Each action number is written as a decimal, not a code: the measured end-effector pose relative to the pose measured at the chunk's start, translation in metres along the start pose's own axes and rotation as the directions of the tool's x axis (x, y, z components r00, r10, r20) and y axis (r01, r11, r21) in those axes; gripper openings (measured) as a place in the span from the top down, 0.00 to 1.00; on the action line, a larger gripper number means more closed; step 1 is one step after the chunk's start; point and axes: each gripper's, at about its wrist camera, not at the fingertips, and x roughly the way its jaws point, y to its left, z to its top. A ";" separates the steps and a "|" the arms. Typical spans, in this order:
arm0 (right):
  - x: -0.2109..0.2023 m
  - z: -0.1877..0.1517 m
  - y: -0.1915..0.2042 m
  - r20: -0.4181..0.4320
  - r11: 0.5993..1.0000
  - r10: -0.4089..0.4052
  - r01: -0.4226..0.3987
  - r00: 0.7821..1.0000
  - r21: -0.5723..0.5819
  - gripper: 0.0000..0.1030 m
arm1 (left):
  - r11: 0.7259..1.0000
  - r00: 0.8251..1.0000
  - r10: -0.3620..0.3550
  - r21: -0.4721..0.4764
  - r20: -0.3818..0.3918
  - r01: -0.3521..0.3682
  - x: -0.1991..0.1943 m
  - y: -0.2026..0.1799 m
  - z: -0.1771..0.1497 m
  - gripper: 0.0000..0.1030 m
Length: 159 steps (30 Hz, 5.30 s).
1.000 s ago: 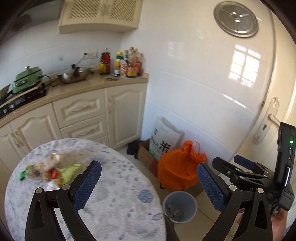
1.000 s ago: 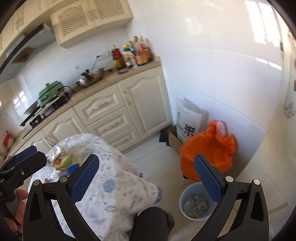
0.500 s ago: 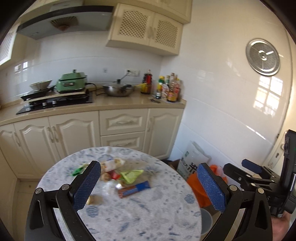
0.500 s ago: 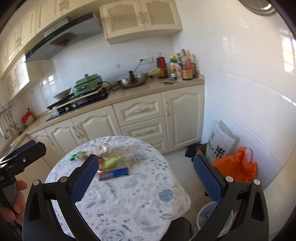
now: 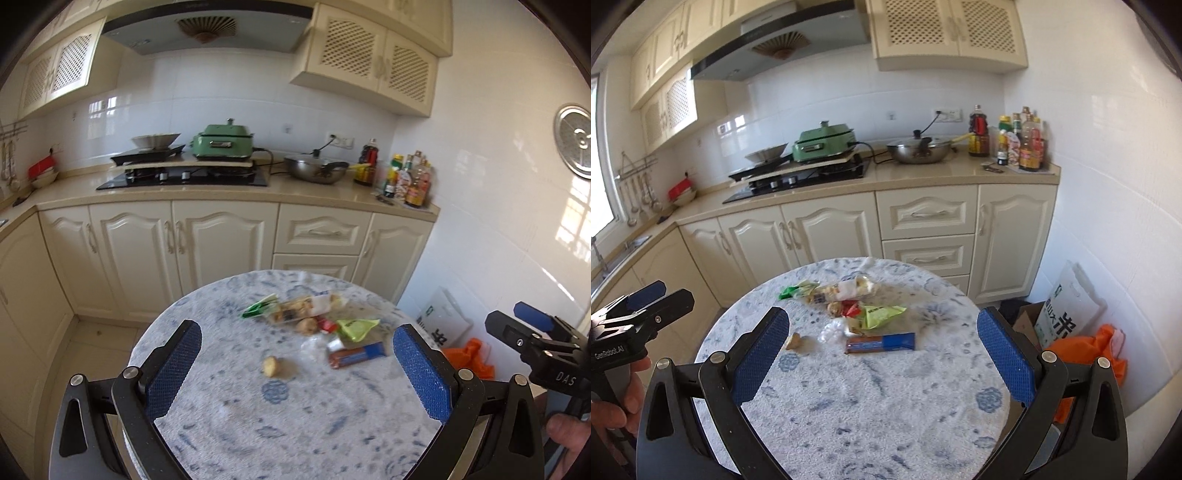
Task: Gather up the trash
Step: 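Move both open tools back over the table, then grasp the potato-like lump with the left tool while the right tool grasps the blue-orange bar wrapper, then carry both held items over the light-blue bin, then open both tools to drop the items into the bin, then move both open tools back over the table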
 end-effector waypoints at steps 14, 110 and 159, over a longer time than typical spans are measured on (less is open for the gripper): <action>0.098 -0.032 0.015 -0.233 0.994 0.037 -0.060 0.972 -0.093 0.00 | 0.997 0.977 0.072 -0.020 -0.201 -0.078 0.105 0.037 -0.016 0.01; -0.050 -0.172 -0.347 -0.231 0.843 -0.216 0.301 0.949 0.446 0.81 | 0.697 0.725 -0.443 0.306 -0.527 0.648 0.236 -0.384 -0.056 0.80; -0.042 -0.088 -0.246 -0.116 0.860 -0.218 0.247 0.969 0.446 0.00 | 0.875 0.902 -0.364 0.247 -0.230 0.416 0.140 -0.240 0.011 0.01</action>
